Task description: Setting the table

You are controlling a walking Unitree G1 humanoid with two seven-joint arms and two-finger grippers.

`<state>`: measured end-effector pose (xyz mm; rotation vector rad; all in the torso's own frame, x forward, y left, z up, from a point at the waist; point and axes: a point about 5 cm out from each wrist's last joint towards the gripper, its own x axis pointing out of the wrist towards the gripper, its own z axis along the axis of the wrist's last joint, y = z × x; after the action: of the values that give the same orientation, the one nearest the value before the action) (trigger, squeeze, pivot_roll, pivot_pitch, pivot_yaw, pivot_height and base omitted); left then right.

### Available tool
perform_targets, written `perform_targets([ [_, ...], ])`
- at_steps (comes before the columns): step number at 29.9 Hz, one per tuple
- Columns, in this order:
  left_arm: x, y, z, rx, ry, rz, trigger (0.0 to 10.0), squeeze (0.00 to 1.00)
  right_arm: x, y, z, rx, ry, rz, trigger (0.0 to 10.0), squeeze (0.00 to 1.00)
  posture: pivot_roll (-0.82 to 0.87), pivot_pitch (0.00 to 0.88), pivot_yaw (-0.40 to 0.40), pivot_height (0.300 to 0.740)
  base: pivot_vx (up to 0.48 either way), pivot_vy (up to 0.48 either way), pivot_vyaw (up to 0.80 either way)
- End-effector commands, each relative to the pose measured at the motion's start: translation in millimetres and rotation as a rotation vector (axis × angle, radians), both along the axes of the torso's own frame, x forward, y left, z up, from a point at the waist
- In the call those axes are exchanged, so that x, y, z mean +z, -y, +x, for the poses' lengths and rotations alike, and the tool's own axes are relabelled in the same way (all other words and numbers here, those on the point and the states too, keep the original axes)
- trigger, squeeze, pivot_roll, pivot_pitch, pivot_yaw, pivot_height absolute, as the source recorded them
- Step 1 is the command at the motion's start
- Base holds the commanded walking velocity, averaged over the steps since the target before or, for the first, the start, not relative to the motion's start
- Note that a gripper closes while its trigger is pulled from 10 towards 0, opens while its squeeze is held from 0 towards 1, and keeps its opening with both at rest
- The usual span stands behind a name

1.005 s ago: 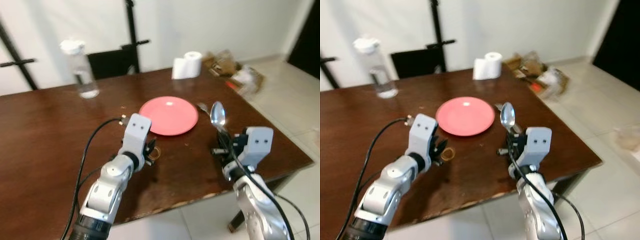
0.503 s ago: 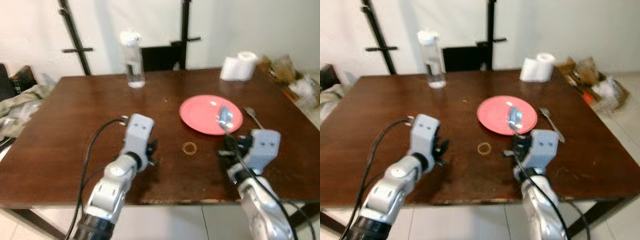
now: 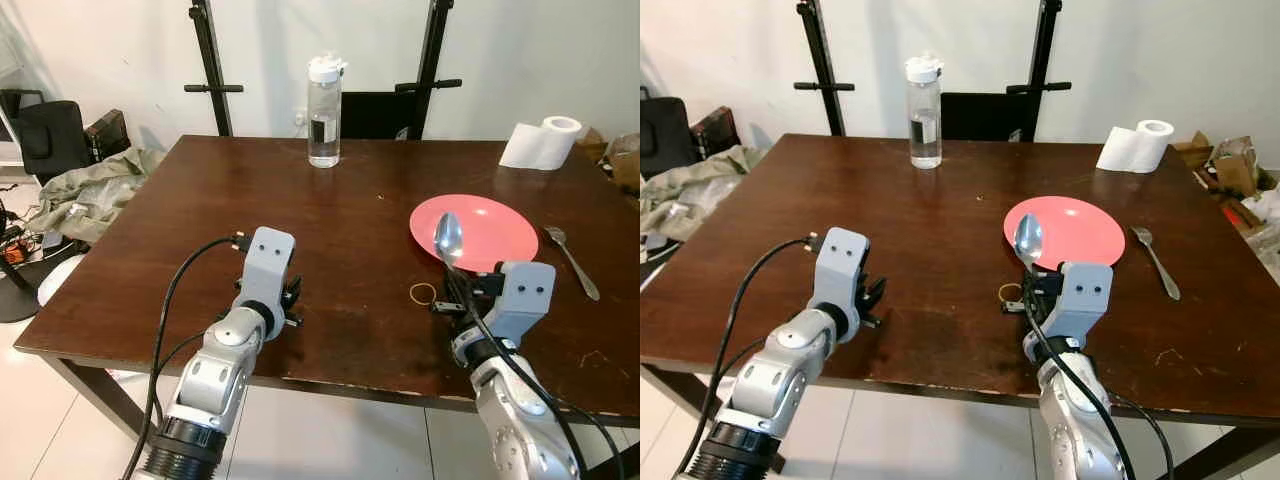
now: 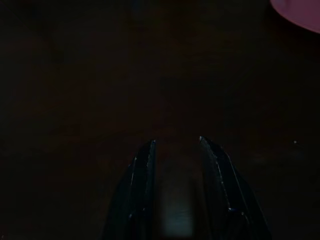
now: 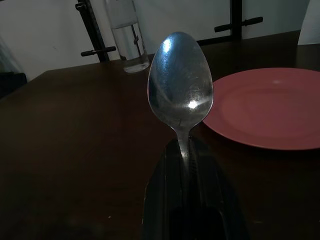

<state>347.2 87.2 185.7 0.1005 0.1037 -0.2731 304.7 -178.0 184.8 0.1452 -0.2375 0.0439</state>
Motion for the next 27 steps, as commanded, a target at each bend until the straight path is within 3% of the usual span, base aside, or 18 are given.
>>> perform_targets([
  [1,-5.5,-2.5,1.5,0.020,-0.035,0.000,10.0,0.00,-2.6,-0.9,-1.6,0.000,-0.011,0.020,10.0,0.00,0.00,0.105,0.134,0.740,0.000,0.000,0.00],
  [18,-8.3,-6.2,5.4,0.060,-0.056,-0.001,10.0,0.00,-3.4,-1.2,-1.9,-0.002,-0.014,0.018,10.0,0.00,0.00,0.108,0.134,0.740,0.000,0.000,0.00],
  [27,-8.3,-6.5,6.4,0.068,-0.061,-0.009,10.0,0.00,-3.7,-1.2,-2.4,-0.003,-0.014,0.018,10.0,0.00,0.00,0.108,0.134,0.740,0.000,-0.247,0.00],
])
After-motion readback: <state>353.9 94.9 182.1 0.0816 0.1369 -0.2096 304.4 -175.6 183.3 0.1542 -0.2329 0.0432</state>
